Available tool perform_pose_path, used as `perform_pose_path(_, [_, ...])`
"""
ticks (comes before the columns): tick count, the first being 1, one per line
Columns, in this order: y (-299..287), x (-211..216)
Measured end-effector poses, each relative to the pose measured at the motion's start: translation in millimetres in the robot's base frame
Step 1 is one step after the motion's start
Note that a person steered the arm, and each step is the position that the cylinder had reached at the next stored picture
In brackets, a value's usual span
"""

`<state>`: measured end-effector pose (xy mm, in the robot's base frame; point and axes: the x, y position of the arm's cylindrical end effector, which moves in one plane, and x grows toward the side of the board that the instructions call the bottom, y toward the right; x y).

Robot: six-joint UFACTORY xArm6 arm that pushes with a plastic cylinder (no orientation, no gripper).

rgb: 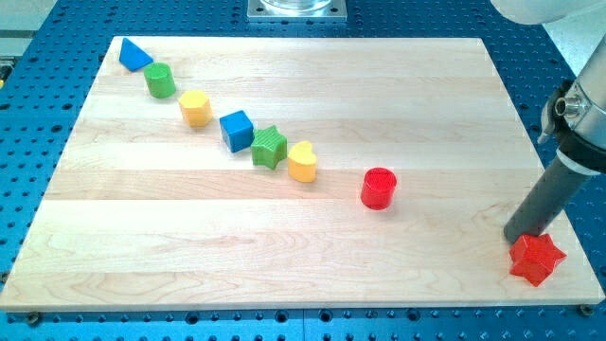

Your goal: Adjust the green star yellow heart in a diagonal line

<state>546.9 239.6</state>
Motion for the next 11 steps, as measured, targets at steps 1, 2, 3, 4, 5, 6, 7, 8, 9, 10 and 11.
perform_pose_path(1, [-31,-54])
perform_pose_path(2, [-123,-105])
perform_pose_path(3, [-152,-66])
perform_pose_path(4, [-161,-67])
perform_pose_path(5, [-226,-55])
perform_pose_path(6, [-198,-19])
perform_pose_path(7, [-172,-14])
perform_pose_path(8, [-135,-14])
perform_pose_path(9, [-231,-1])
perform_pose_path(10, [-298,-56])
perform_pose_path(11, [-268,-91])
